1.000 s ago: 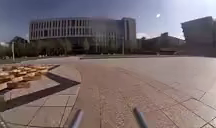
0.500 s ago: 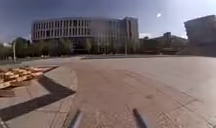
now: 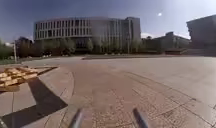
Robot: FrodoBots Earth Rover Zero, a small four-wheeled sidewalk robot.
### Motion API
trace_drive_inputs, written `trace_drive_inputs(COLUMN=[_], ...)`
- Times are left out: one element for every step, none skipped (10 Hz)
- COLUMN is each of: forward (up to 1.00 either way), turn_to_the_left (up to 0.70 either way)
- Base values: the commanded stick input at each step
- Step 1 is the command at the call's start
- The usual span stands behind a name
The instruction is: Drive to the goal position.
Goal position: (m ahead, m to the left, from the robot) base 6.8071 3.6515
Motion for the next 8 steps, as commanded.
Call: trace_drive_inputs(forward=[1.0,1.0,1.0,1.0,1.0,1.0,1.0,1.0], turn_to_the_left=[0.17,0.38,0.3,0.14,-0.02,-0.02,0.05,0.32])
